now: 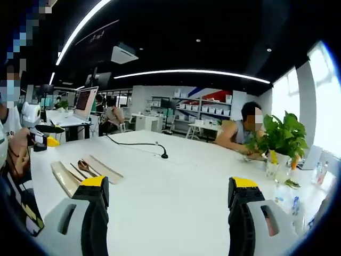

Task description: Arrange the utensils inside the cutlery case until each visible utensil rests in its matching compartment.

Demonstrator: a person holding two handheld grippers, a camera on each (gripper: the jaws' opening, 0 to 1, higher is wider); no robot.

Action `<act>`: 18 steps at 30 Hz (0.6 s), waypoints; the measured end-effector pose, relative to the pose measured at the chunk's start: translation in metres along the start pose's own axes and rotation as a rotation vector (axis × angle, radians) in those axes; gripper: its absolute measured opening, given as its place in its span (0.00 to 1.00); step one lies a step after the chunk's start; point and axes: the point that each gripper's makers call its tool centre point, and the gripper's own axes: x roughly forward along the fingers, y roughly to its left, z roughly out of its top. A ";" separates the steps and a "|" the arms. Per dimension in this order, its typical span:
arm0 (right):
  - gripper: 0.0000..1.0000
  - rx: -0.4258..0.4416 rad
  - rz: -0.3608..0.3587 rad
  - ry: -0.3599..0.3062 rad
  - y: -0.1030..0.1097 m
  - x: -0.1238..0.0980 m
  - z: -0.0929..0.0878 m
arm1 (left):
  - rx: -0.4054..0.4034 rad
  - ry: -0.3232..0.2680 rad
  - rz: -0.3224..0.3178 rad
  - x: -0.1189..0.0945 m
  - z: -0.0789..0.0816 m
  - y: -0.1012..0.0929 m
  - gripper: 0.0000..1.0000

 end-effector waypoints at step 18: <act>0.93 -0.063 0.166 0.078 0.041 0.049 -0.002 | 0.184 0.161 -0.128 0.018 -0.014 0.004 0.64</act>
